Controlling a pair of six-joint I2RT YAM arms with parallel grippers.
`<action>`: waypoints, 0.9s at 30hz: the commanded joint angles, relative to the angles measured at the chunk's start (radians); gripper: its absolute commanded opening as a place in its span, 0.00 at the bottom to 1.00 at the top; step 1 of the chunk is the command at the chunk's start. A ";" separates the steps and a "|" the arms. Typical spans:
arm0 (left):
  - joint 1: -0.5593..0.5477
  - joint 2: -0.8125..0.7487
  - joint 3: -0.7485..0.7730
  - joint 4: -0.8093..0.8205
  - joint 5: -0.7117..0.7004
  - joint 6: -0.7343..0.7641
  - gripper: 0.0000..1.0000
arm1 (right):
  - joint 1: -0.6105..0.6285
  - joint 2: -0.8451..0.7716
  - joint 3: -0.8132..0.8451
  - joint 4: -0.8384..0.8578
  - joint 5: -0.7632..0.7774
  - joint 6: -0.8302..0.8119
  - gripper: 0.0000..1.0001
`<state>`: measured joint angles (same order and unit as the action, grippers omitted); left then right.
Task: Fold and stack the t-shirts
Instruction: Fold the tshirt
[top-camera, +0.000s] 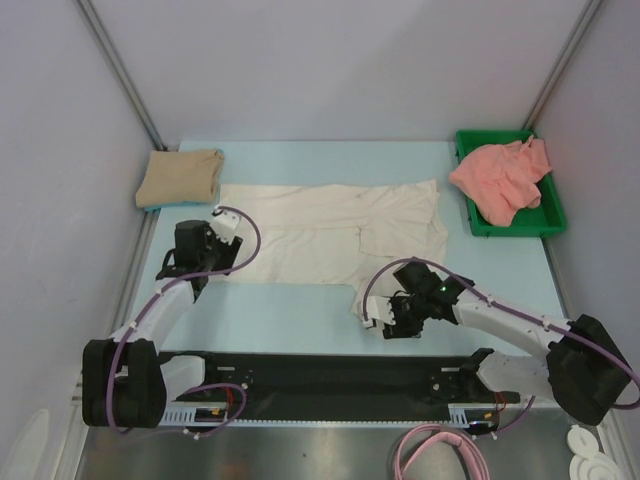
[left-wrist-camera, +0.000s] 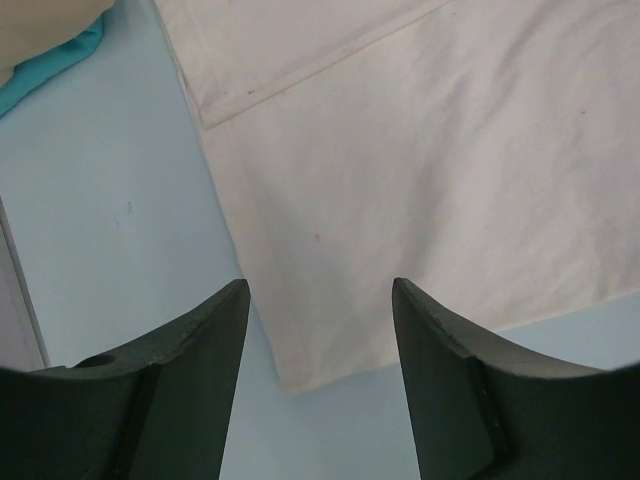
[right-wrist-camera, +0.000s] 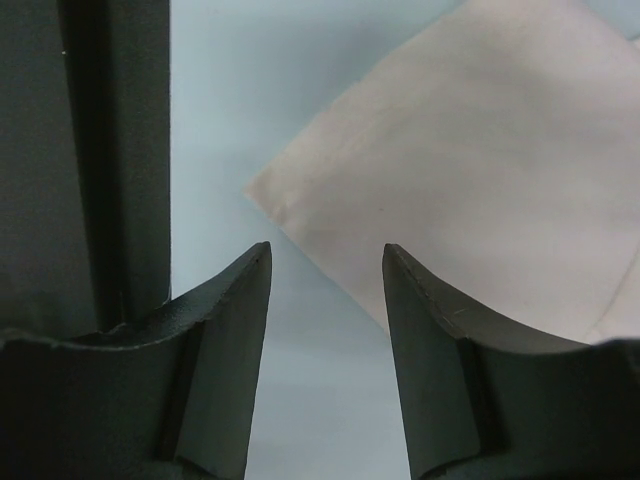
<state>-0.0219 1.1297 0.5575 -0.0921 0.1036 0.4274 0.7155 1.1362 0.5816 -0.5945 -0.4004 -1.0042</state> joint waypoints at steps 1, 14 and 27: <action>0.008 -0.004 -0.005 0.037 -0.013 0.011 0.65 | 0.033 0.048 0.003 -0.011 -0.006 -0.020 0.53; 0.019 0.010 -0.004 0.037 -0.008 0.007 0.65 | 0.136 0.171 0.020 0.028 0.049 -0.004 0.50; 0.063 -0.037 -0.004 -0.041 0.010 0.017 0.66 | 0.147 0.133 0.052 -0.056 0.106 0.036 0.00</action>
<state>0.0257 1.1328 0.5552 -0.1043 0.0994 0.4282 0.8627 1.2858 0.6151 -0.5774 -0.3485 -0.9848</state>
